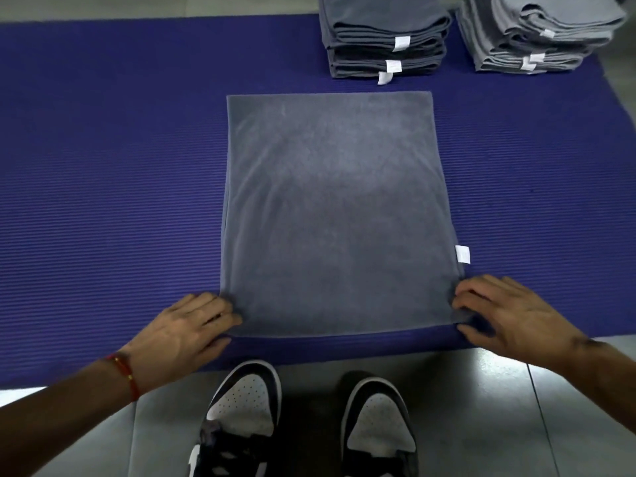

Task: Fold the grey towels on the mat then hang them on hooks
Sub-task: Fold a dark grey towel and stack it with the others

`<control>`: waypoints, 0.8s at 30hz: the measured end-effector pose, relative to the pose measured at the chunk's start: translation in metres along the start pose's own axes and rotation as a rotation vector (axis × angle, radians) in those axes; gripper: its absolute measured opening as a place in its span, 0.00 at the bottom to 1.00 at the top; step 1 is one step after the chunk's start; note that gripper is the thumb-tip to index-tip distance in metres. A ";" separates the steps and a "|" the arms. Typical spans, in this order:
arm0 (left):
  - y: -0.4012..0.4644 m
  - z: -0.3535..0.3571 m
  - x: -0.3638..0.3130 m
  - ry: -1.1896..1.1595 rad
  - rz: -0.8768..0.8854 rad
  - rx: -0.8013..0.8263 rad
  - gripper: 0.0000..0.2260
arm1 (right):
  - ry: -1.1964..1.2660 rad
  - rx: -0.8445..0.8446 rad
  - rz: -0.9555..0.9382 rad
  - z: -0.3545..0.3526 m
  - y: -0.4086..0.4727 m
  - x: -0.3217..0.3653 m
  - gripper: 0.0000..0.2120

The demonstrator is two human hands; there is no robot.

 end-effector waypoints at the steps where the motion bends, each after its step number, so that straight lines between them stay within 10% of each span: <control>1: 0.001 0.002 -0.001 0.022 -0.011 0.015 0.17 | -0.051 0.018 0.004 0.003 -0.001 0.001 0.19; 9: 0.007 0.001 -0.002 0.070 -0.061 -0.094 0.17 | -0.100 -0.103 0.066 0.008 0.007 0.005 0.17; 19: 0.054 -0.078 0.048 -1.016 -0.594 -0.559 0.03 | 1.119 -0.449 0.441 -0.059 0.064 -0.046 0.07; 24: 0.083 -0.081 0.069 -1.143 -0.544 -0.452 0.08 | 0.742 -0.384 0.422 -0.077 0.087 -0.049 0.11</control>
Point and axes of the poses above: each hand's wrist, its own y-axis towards the middle knuckle, its own z-axis out of the palm, x = y × z, the point moved 4 cm from there along y, towards the middle knuckle, and after that the axes turned 11 degrees about x, right-handed, at the moved point
